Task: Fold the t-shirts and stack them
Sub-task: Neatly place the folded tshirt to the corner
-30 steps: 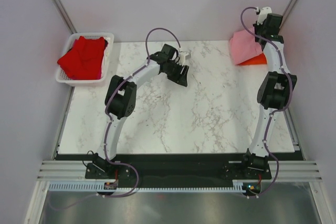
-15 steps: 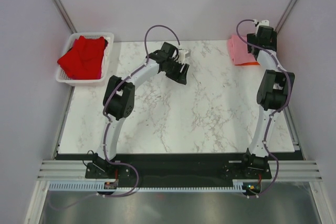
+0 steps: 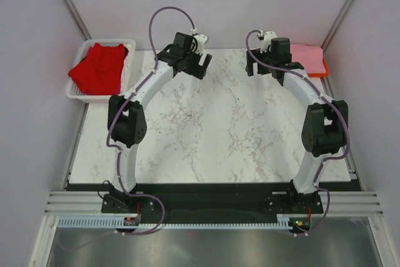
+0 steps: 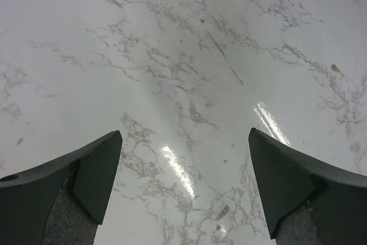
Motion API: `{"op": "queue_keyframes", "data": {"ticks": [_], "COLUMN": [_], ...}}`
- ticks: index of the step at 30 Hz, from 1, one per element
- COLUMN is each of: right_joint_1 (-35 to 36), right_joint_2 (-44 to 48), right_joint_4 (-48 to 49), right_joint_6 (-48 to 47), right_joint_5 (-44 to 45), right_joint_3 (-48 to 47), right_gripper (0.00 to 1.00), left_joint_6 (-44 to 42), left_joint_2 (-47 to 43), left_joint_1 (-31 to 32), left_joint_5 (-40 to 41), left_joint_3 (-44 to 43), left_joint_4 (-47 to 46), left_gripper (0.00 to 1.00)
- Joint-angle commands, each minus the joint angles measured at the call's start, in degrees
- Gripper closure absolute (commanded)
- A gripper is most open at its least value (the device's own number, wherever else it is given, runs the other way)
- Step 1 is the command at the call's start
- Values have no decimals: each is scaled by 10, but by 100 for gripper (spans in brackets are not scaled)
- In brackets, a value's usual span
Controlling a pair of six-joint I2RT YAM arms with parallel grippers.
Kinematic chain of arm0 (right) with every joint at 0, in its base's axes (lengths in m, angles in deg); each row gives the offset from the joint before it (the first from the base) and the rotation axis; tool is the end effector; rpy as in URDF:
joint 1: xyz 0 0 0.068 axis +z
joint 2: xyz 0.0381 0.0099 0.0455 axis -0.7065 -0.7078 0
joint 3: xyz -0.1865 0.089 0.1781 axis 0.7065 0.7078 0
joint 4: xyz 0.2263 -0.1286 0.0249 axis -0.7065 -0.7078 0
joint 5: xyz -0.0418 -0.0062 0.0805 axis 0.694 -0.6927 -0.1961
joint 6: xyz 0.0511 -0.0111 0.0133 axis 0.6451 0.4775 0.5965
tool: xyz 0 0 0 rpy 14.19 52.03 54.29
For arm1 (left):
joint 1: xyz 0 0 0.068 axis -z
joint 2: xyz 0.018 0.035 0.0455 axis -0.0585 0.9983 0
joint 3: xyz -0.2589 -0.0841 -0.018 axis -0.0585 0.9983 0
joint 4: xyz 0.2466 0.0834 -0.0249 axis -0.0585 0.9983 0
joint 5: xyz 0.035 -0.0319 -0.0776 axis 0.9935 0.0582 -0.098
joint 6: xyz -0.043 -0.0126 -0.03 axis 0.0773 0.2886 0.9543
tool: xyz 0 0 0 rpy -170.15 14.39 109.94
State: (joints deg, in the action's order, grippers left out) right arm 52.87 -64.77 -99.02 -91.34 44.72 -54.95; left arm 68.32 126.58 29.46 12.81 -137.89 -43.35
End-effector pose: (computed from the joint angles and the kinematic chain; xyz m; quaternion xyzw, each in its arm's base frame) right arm 0.4391 0.0661 0.2925 -0.1285 0.8557 0.0732 0.4958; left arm 0.4447 -0.2204 0.2888 0.2730 0.8676 -0.0970 0.4043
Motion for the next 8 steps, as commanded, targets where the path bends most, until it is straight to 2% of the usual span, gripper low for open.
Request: {"op": "queue_keyframes", "data": {"ticks": [1, 8], "right_joint_1": [-6, 1], "right_joint_2": [11, 24], "right_joint_4": [-14, -5], "right_joint_6": [92, 87], "right_joint_5": [29, 54], "right_joint_3": [30, 61], "right_gripper": [2, 2], "left_joint_6": [-14, -15], "left_joint_2": [-43, -42], "left_joint_1": [-22, -39], "left_joint_5": [16, 30], "left_joint_3": [25, 28], "left_joint_4": [-14, -14], "left_gripper": [0, 0]}}
